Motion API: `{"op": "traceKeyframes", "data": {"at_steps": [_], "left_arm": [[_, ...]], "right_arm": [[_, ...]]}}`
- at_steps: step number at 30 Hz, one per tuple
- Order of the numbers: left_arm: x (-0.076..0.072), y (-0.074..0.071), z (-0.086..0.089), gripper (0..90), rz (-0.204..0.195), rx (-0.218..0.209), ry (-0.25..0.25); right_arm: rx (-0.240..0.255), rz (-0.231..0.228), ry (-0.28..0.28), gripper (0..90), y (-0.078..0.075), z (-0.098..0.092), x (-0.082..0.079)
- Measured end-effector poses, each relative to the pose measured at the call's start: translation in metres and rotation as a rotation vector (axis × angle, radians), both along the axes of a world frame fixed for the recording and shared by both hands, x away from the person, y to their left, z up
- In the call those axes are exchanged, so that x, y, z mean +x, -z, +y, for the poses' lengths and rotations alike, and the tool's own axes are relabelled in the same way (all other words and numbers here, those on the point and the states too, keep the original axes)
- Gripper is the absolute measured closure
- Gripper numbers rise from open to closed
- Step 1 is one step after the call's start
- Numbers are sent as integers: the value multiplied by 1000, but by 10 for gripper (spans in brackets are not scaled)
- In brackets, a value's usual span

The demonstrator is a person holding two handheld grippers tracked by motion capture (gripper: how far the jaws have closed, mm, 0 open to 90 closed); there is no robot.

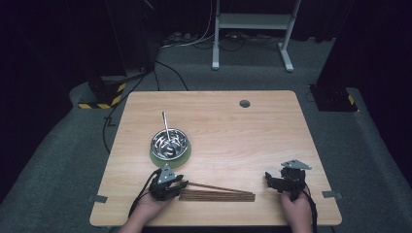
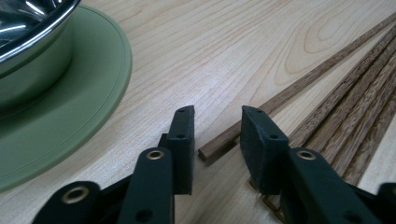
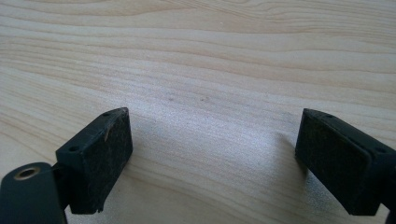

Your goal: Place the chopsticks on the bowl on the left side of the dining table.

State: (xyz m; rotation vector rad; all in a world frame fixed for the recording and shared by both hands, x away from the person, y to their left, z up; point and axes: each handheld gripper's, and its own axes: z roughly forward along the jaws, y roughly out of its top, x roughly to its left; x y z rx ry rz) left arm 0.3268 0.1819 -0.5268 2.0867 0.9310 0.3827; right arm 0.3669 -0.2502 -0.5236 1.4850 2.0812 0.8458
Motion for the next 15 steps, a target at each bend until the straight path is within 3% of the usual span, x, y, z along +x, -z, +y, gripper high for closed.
{"op": "traceKeyframes", "data": {"at_steps": [8,15], "left_arm": [[0,0,2,760,0,0,0],[-1,0,0,743,-7,8,-1]], "right_arm": [[-4,-14,-1,105,1,0,0],[-5,2,-7,105,0,0,0]]}}
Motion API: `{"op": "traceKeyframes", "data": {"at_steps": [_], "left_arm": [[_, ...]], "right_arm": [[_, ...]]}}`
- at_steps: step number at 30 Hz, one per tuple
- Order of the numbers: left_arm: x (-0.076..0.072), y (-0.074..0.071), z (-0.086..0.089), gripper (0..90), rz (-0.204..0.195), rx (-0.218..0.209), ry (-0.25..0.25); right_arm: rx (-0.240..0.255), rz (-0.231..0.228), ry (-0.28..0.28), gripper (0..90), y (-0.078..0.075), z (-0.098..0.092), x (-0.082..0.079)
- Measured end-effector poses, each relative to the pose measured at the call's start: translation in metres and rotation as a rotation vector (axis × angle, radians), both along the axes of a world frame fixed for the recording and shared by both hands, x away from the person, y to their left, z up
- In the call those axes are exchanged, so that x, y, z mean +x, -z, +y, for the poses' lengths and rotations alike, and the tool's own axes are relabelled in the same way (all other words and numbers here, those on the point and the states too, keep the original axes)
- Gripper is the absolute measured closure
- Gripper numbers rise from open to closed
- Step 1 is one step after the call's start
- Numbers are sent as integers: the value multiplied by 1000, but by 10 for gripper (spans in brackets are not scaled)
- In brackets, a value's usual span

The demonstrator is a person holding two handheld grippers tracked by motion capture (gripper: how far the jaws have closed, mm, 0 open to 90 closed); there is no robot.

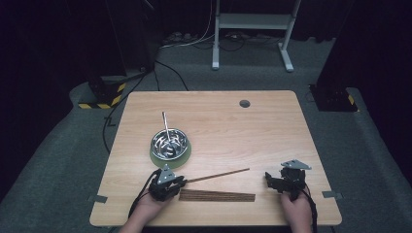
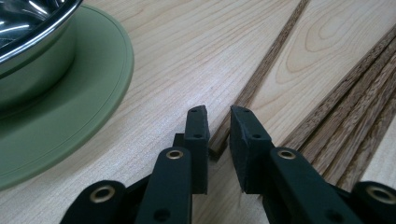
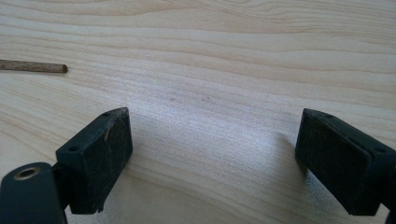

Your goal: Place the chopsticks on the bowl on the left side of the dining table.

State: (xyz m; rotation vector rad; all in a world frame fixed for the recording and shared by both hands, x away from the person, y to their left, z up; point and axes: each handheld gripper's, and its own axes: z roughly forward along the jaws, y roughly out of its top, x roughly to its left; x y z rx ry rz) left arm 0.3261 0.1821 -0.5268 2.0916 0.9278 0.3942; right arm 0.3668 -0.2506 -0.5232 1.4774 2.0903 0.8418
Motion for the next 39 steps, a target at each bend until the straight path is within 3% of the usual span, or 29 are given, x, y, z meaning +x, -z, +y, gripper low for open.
{"op": "traceKeyframes", "data": {"at_steps": [6,12,17,20,23,24,28,32,39], "left_arm": [[7,-1,-6,669,0,12,24],[18,0,-15,621,28,-27,72],[19,0,-12,611,41,-41,63],[21,0,-8,675,56,-56,63],[20,0,-10,738,45,-45,67],[19,0,-11,748,42,-45,61],[18,0,-13,796,36,-37,72],[17,0,-14,822,33,-30,103],[17,0,-14,826,32,-22,110]], "right_arm": [[0,0,0,105,0,0,0],[0,0,-2,105,0,0,0],[0,-1,-3,105,0,0,0],[-8,-24,-3,105,1,0,0],[-5,-22,-3,105,1,1,0],[0,0,-12,105,0,0,-1],[-4,-6,-16,105,0,0,-1],[-2,-5,-14,105,0,0,-1],[-2,-4,-14,105,0,1,-1]]}}
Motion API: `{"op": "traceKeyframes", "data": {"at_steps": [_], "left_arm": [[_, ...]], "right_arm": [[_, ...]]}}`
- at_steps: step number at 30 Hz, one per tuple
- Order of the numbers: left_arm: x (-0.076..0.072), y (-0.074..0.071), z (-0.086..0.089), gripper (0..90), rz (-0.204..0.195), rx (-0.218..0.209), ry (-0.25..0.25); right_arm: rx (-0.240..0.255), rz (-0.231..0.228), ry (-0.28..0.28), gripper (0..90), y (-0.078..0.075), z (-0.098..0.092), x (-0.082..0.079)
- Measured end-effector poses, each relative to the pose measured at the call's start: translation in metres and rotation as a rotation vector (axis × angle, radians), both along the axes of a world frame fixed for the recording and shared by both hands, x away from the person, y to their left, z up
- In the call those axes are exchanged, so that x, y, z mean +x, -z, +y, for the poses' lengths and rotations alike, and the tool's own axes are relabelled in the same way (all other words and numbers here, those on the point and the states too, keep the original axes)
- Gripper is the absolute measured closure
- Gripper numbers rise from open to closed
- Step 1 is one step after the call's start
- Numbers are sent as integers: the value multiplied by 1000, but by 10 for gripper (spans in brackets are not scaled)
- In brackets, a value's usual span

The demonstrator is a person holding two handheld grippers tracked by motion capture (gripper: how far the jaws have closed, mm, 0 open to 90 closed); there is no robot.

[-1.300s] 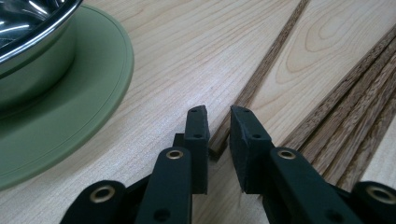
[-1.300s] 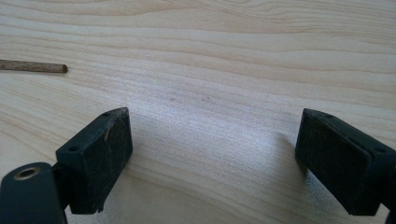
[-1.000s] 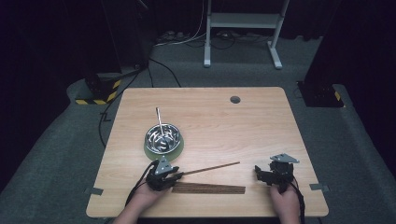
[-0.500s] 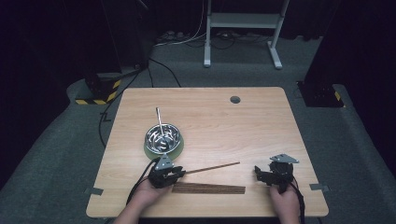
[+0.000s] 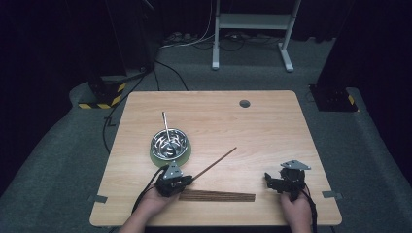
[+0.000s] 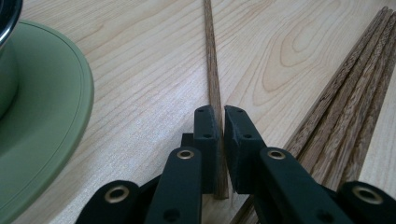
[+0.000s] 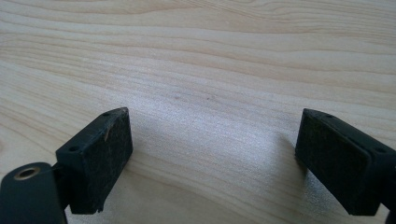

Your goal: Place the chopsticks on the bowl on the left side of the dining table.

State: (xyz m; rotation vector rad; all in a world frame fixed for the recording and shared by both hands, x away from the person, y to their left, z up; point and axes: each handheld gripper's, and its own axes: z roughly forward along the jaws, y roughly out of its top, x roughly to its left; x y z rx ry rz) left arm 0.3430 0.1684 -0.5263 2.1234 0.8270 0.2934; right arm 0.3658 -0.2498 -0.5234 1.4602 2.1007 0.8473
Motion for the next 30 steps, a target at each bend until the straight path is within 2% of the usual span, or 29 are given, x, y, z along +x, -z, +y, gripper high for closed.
{"op": "traceKeyframes", "data": {"at_steps": [1,2,4,6,9,16,20,25,30], "left_arm": [[0,0,-2,794,-10,5,-17],[0,0,-3,723,-16,6,-27],[0,0,-6,709,-34,23,-38],[0,0,-6,734,-41,31,-50],[0,0,-6,822,-35,26,-49],[-3,0,-6,835,-45,33,-43],[-7,-1,-3,835,-80,8,-50],[-11,-3,0,835,-95,-25,-61],[-16,-9,3,836,-127,-48,-54]], "right_arm": [[0,-1,-2,105,0,0,0],[1,2,-1,105,0,0,0],[-1,-6,-1,105,0,0,0],[-2,-8,-3,105,1,1,0],[0,-8,-4,105,1,1,0],[-4,-11,-8,105,1,1,0],[-3,-11,-8,105,1,1,0],[-5,-13,-8,105,1,1,0],[-5,-13,-9,105,1,1,0]]}}
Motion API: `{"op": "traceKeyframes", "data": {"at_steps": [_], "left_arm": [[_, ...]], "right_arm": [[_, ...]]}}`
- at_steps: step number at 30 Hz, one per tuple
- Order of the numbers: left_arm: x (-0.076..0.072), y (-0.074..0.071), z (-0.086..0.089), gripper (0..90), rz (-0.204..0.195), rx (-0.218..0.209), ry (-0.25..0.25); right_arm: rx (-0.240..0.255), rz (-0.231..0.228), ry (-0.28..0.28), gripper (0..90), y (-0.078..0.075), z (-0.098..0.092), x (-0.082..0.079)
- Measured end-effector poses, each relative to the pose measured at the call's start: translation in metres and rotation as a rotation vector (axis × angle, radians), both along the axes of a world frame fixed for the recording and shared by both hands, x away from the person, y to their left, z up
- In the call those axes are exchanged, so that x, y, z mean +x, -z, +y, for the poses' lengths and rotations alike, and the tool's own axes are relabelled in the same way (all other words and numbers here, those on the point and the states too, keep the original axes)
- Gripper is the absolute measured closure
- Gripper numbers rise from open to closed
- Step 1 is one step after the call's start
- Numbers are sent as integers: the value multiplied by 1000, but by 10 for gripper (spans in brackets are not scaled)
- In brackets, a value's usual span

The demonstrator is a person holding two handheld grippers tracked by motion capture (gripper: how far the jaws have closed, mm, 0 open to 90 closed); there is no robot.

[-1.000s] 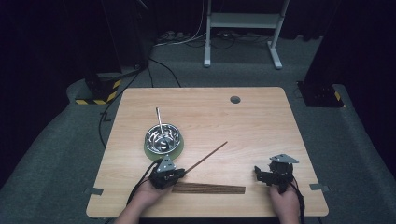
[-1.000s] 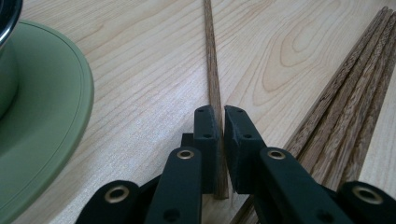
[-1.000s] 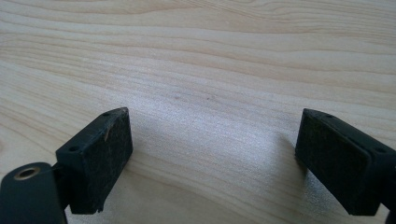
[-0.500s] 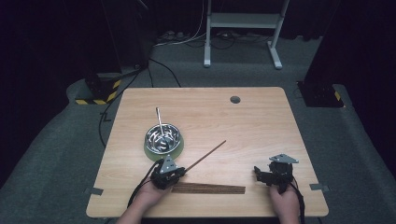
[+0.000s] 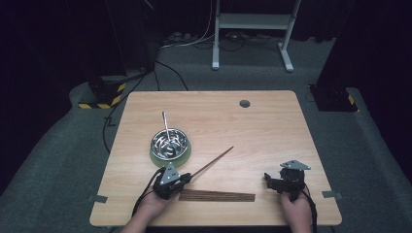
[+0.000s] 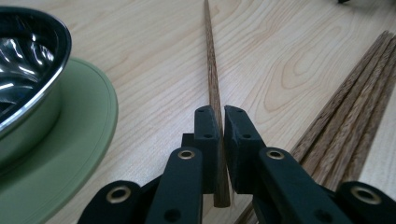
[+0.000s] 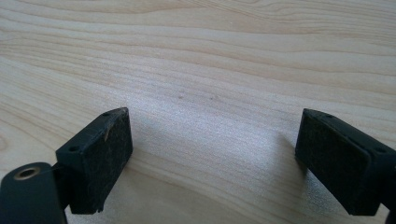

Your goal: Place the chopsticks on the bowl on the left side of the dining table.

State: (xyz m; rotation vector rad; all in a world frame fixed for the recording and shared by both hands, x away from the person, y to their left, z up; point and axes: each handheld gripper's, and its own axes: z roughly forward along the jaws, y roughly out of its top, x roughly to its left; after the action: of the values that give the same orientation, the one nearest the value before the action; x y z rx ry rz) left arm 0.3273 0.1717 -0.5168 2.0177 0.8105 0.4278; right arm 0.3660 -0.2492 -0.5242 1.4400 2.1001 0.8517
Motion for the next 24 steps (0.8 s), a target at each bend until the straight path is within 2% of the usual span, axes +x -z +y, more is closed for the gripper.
{"op": "traceKeyframes", "data": {"at_steps": [14,24], "left_arm": [[-10,-15,11,836,-88,-64,-12],[-12,-21,26,836,-103,-111,-40]], "right_arm": [[1,0,1,105,0,0,0],[4,4,3,105,0,0,0]]}}
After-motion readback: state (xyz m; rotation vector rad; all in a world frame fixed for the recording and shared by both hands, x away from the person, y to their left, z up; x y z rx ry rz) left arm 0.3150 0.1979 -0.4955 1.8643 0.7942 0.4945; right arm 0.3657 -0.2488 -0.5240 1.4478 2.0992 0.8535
